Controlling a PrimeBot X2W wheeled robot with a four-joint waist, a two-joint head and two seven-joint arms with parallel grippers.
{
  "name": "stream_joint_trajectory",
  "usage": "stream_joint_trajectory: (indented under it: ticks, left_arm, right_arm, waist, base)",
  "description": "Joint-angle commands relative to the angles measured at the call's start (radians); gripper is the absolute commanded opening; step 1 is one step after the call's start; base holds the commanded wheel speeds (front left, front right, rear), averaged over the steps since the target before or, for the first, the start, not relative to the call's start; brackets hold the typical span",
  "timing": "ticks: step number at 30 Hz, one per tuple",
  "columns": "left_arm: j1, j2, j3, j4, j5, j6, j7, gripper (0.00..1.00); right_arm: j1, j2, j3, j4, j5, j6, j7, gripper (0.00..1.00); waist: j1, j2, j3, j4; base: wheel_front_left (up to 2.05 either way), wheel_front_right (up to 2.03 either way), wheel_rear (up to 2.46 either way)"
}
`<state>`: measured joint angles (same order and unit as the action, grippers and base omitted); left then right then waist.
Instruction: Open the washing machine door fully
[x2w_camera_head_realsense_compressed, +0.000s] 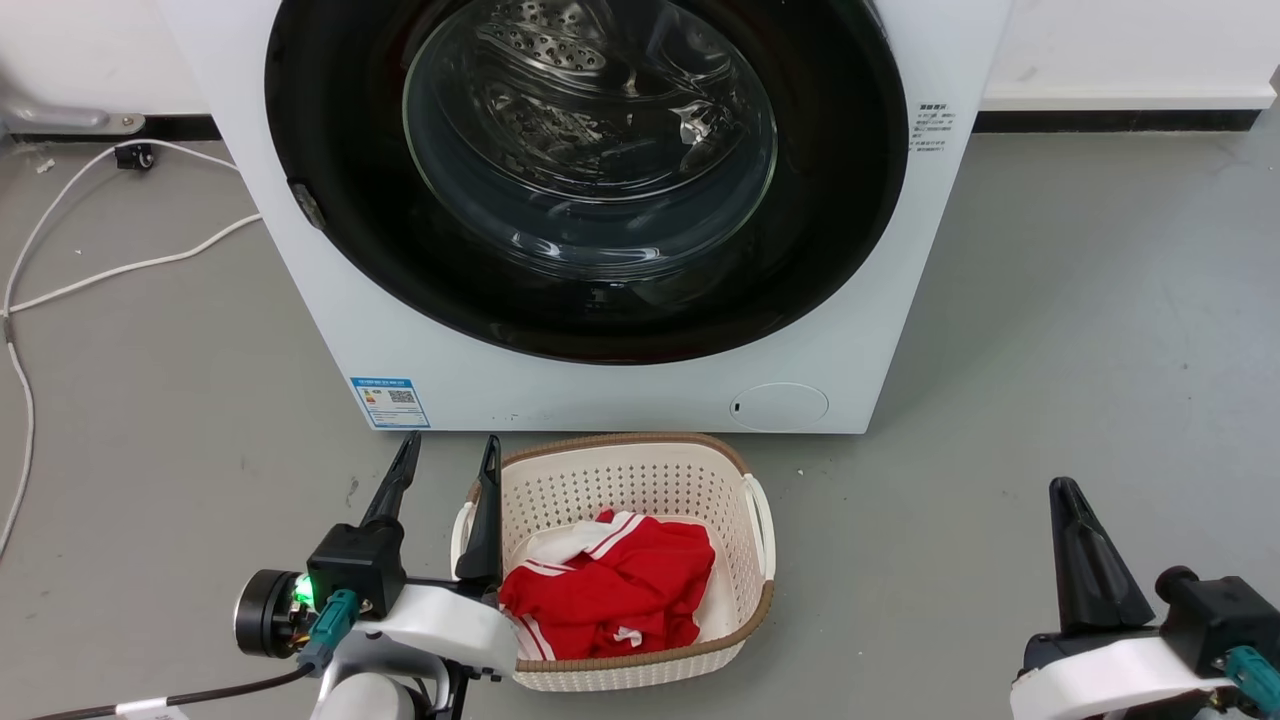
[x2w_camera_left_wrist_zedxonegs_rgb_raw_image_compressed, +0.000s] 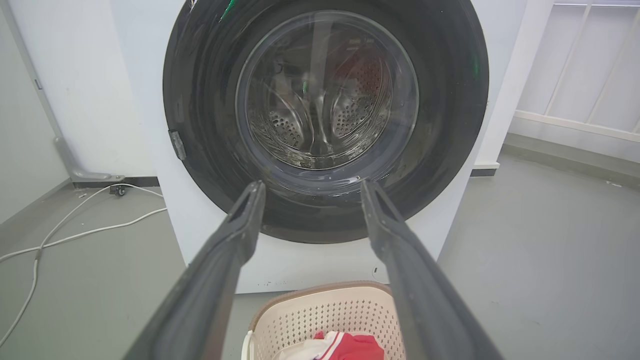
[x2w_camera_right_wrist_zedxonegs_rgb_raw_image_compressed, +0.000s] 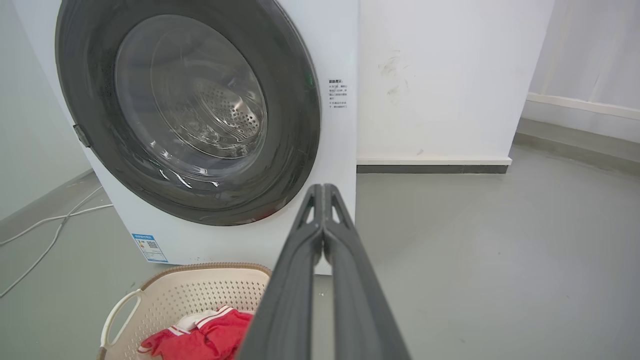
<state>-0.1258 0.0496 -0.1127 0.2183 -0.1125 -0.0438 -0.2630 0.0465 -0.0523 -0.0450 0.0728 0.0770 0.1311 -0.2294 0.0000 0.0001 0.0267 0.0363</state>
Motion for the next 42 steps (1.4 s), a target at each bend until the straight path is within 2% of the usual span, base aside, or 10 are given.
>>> stream_joint_trajectory:
  ticks: [1, 3, 6, 9, 14, 18, 22, 29, 34, 42]
  left_arm:
    - [0.006, 0.001, 0.003, 0.001, 0.002, 0.001, -0.003, 1.00]
    - [0.006, 0.001, 0.003, 0.001, 0.001, 0.000, -0.003, 1.00]
    - [0.005, 0.001, 0.002, 0.002, -0.003, 0.000, -0.003, 1.00]
    - [0.005, 0.001, 0.004, 0.001, -0.004, -0.001, -0.003, 1.00]
    - [0.005, 0.001, 0.004, -0.004, -0.012, -0.001, -0.003, 1.00]
    - [0.002, 0.001, 0.004, -0.012, -0.014, 0.003, -0.003, 1.00]
    - [-0.011, 0.001, 0.008, -0.020, -0.015, 0.009, -0.003, 1.00]
    - [-0.036, 0.001, 0.020, -0.049, -0.010, 0.014, -0.003, 1.00]
    - [-0.055, 0.001, 0.024, -0.062, -0.006, 0.012, -0.003, 1.00]
    - [-0.109, 0.001, 0.009, -0.089, -0.012, 0.023, -0.003, 1.00]
  right_arm:
    - [-0.010, 0.004, 0.003, -0.003, 0.019, -0.001, -0.007, 0.00]
    - [-0.014, 0.004, 0.004, 0.000, 0.138, -0.001, -0.014, 0.00]
    - [-0.024, 0.003, 0.016, 0.007, 0.410, -0.001, -0.028, 0.00]
    - [-0.030, 0.002, 0.028, 0.003, 0.704, -0.001, -0.034, 0.00]
    - [-0.059, 0.002, 0.027, -0.001, 1.258, 0.000, -0.034, 0.00]
    - [-0.094, 0.002, -0.004, -0.009, 1.512, 0.000, -0.035, 0.00]
    - [-0.166, -0.002, -0.051, 0.016, 1.613, -0.001, -0.028, 0.00]
    - [-0.377, -0.059, -0.133, 0.144, 1.781, 0.000, 0.049, 0.00]
    - [-0.529, -0.160, -0.110, 0.248, 1.811, 0.000, 0.129, 0.00]
    - [-0.795, -0.335, 0.019, 0.472, 1.814, 0.000, 0.262, 0.00]
  waist:
    - [0.0000, -0.0001, 0.000, 0.000]
    - [0.0000, -0.0001, 0.000, 0.000]
    - [0.0000, -0.0001, 0.000, 0.001]
    - [0.0000, -0.0001, 0.000, 0.000]
    - [0.0000, -0.0001, 0.002, 0.000]
    - [0.0000, -0.0001, 0.012, -0.003]
    - [0.0000, -0.0001, 0.035, -0.010]
    - [0.0000, -0.0001, 0.098, -0.023]
    - [0.0000, -0.0001, 0.144, -0.014]
    - [0.0000, -0.0001, 0.225, 0.012]
  base:
    - [0.00, 0.00, 0.00]
    - [0.00, 0.00, 0.00]
    - [0.00, 0.00, 0.00]
    - [0.00, 0.00, 0.00]
    - [0.00, 0.00, 0.00]
    - [0.00, 0.00, 0.00]
    - [0.00, 0.00, 0.00]
    - [0.00, 0.00, 0.00]
    - [0.00, 0.00, 0.00]
    - [0.00, 0.00, 0.00]
